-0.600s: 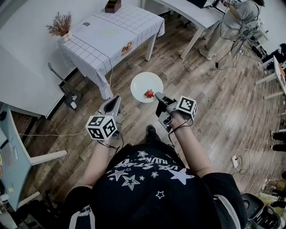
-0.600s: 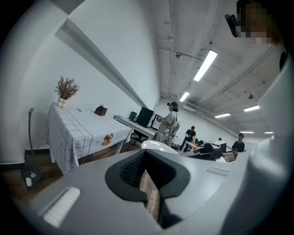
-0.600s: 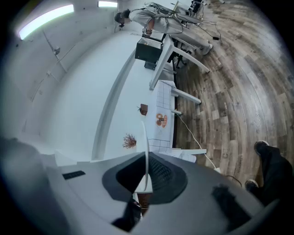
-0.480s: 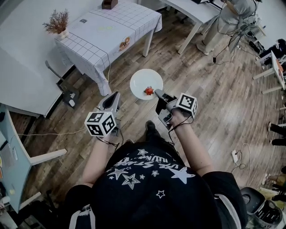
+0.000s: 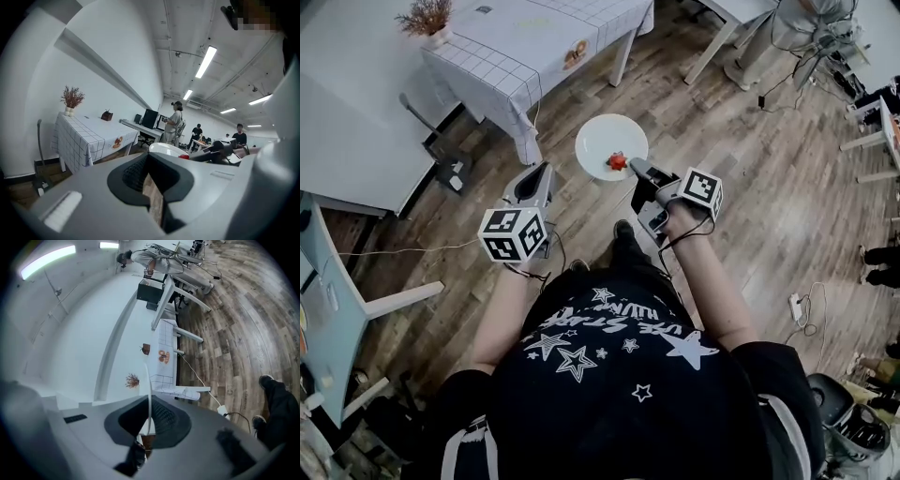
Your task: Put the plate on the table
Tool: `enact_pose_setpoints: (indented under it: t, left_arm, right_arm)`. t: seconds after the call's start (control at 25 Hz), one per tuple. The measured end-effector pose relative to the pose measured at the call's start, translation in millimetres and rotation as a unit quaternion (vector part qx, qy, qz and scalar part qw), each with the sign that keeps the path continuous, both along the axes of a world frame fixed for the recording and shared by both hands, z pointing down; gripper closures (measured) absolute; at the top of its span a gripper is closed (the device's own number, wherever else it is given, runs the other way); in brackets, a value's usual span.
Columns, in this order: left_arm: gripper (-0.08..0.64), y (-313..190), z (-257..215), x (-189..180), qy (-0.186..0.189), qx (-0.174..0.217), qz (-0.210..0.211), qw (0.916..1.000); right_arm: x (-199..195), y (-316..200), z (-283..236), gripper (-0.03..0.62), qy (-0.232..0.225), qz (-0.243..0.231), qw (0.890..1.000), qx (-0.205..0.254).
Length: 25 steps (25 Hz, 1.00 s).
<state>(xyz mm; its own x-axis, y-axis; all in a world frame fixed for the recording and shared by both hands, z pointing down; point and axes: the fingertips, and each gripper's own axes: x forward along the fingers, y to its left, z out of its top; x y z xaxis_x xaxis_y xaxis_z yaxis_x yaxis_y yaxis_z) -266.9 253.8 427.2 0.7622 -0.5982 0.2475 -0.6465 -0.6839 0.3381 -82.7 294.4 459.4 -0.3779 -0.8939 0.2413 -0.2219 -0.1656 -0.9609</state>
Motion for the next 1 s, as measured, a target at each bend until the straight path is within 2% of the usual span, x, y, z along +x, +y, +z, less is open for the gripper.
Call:
enact_pose_setpoints:
  t: [0.44,0.6,1.0]
  left_arm:
    - [0.551,-7,12,7,-0.009,-0.008,0.011,0.9999]
    - [0.551,-14,17,26,-0.008,-0.009,0.020,0.9997]
    - [0.551,-65,8,87,-0.037,-0.005,0.001,0.9993]
  right_arm:
    - [5,3,13,0.574,-0.011,0.005,1.000,-0.026]
    - [19,-5,15,0.574,-0.001,-0.002,1.000,-0.023]
    - [84,-69,19,0.574,-0.040,-0.019,0.999,-0.027]
